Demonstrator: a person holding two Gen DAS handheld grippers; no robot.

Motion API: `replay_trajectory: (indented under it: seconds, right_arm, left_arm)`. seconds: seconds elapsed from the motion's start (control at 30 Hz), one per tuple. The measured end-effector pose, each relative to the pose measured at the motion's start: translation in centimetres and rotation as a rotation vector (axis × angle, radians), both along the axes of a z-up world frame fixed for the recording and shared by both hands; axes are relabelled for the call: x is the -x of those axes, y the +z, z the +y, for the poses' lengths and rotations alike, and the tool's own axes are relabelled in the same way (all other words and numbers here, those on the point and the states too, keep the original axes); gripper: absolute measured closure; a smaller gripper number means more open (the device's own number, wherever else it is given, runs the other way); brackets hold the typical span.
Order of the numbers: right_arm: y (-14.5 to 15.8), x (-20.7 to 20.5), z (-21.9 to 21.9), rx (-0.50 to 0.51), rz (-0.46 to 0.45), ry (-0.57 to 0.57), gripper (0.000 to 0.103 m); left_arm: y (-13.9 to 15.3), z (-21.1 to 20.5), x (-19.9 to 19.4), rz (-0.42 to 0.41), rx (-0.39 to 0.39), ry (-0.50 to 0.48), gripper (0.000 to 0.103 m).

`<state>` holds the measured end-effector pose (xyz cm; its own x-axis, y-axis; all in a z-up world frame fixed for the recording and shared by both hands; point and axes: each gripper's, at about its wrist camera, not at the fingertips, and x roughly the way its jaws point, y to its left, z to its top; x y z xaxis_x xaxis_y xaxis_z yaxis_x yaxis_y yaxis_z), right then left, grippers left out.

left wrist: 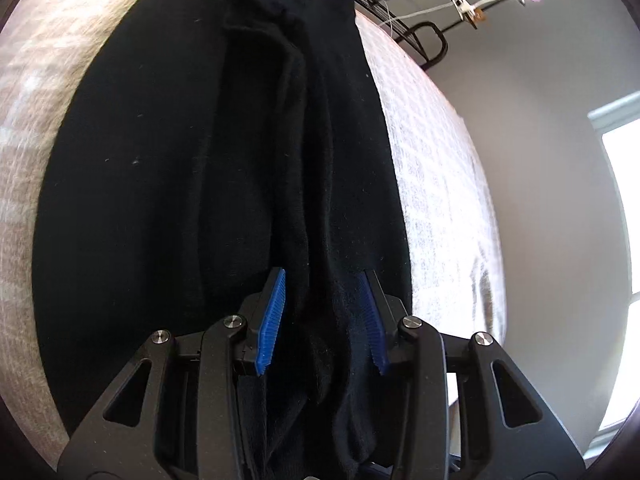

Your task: Fold large clothes

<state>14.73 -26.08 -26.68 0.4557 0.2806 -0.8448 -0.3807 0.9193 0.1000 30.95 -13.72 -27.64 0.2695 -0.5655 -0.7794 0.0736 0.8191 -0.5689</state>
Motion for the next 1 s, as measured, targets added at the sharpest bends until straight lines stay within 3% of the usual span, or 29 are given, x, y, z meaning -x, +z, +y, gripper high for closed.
replay_trajectory:
  seconds: [0.07, 0.1, 0.13, 0.23, 0.37, 0.53, 0.6, 0.73, 0.8, 0.9, 0.97, 1.0]
  right_arm:
    - [0.0, 0.2, 0.4, 0.048, -0.019, 0.009, 0.080]
    - [-0.1, 0.1, 0.6, 0.067, -0.028, 0.010, 0.082]
    - [0.0, 0.2, 0.7, 0.078, -0.034, 0.010, 0.086]
    - [0.1, 0.0, 0.5, 0.073, -0.036, 0.002, 0.099]
    - [1.4, -0.3, 0.2, 0.035, -0.031, -0.009, 0.100]
    - [3.1, -0.2, -0.1, -0.110, -0.028, -0.011, 0.100]
    - [2.7, -0.8, 0.0, -0.169, 0.002, -0.018, 0.100]
    - [0.0, -1.9, 1.3, -0.163, 0.071, -0.003, 0.100]
    - [-1.2, -2.0, 1.8, -0.123, 0.082, 0.024, 0.100]
    - [-0.5, -1.4, 1.8, -0.130, 0.081, 0.088, 0.093]
    - [0.7, -0.3, 0.6, -0.227, 0.083, 0.128, 0.066]
    - [1.4, 0.4, -0.2, -0.261, 0.062, 0.131, 0.062]
  left_arm:
    - [-0.2, -0.4, 0.1, -0.020, -0.028, -0.014, 0.070]
    - [-0.1, -0.4, 0.2, -0.029, -0.042, -0.011, 0.077]
    - [-0.2, -0.4, 0.2, -0.034, -0.052, -0.009, 0.093]
    - [-0.2, -0.2, 0.4, -0.054, -0.050, 0.001, 0.101]
    - [1.4, 0.0, 1.0, -0.099, -0.047, 0.005, 0.103]
    - [4.1, 1.0, 1.1, -0.173, -0.051, 0.022, 0.103]
    - [3.8, 1.7, 0.9, -0.176, -0.074, 0.040, 0.103]
    - [1.6, 2.1, 0.7, -0.148, -0.138, 0.050, 0.103]
    - [0.9, 2.3, 0.8, -0.109, -0.130, 0.047, 0.103]
    - [1.8, 3.2, 1.7, -0.106, -0.102, 0.017, 0.098]
    - [3.6, 4.7, 3.3, -0.156, -0.098, 0.015, 0.080]
    - [4.3, 5.6, 4.3, -0.177, -0.098, 0.022, 0.074]
